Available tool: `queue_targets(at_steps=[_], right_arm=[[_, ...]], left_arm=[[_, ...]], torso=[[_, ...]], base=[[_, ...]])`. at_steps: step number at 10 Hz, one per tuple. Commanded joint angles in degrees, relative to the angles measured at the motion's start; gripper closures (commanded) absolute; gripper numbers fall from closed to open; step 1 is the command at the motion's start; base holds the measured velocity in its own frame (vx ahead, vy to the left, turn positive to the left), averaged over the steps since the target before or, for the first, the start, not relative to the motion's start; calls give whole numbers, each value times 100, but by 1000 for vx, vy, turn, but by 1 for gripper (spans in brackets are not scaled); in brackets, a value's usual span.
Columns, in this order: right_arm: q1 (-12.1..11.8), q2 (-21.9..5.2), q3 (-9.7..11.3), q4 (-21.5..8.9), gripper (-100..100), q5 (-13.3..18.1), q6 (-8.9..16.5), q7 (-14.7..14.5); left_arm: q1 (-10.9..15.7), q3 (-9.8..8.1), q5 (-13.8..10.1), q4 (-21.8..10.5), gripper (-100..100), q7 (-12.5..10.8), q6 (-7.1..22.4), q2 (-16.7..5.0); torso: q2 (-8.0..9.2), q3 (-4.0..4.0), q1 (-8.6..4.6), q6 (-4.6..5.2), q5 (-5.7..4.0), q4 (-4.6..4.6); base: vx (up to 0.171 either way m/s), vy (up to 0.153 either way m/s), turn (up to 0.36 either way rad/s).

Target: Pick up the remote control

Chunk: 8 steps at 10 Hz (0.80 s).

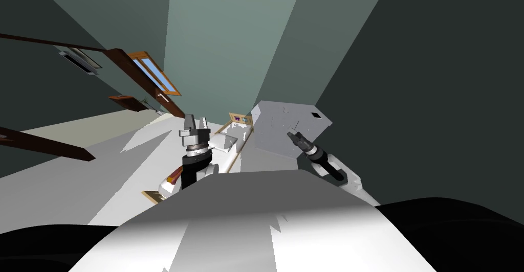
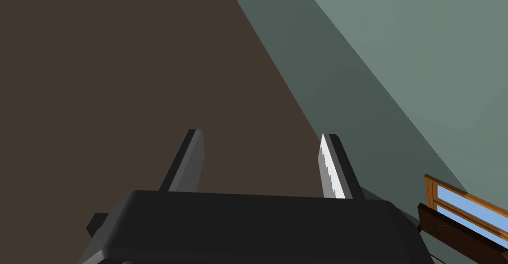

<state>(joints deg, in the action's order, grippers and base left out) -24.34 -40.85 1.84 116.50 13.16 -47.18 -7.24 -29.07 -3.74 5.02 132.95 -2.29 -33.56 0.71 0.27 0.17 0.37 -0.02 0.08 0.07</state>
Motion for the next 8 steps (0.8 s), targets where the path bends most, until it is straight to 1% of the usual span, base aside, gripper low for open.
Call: queue_targets(at_steps=[1, 2, 3, 4, 5, 6, 7, 8], right_arm=[[18, -286, 26, -70, -100, 113, -123, -82], [108, -468, 53, -234, -100, 330, -322, -212], [108, -649, 53, -234, -100, 330, -322, -212], [108, -737, 53, -234, -100, 330, -322, -212], [203, -958, 80, -409, -100, 557, -523, -356], [203, -1132, 80, -409, -100, 557, -523, -356], [302, -1308, 106, -593, -100, 793, -725, -513], [302, -1475, 106, -593, -100, 793, -725, -513]], left_arm=[[0, 0, 0, 0, 0, 0, 0, 0], [0, 0, 0, 0, 0, 0, 0, 0], [0, 0, 0, 0, 0, 0, 0, 0], [0, 0, 0, 0, 0, 0, 0, 0], [-1, -1, 0, 0, 0, 0, 0, -1], [0, 0, 0, 0, 0, 0, 0, -1], [-1, -1, 0, 0, 0, 0, 0, -1], [0, 0, 0, 0, 0, 0, 0, 0]], torso=[[0, 0, 0, 0, 0, 0], [1, 1, -5, 1, 0, 1], [0, 0, -8, 0, -1, 0], [-7, -3, -13, 1, -2, -1], [-17, -9, -24, 2, -4, -3], [-17, -9, -18, -1, -4, -4], [-16, -9, -19, 1, -3, -3], [-11, -6, -16, 0, -3, -2]], base=[[-88, 78, 16], [-87, 68, 45], [-63, 59, 26], [-27, 22, -4], [-44, 50, 76], [-48, 47, 28], [-68, 54, 57], [-53, 48, 40]])
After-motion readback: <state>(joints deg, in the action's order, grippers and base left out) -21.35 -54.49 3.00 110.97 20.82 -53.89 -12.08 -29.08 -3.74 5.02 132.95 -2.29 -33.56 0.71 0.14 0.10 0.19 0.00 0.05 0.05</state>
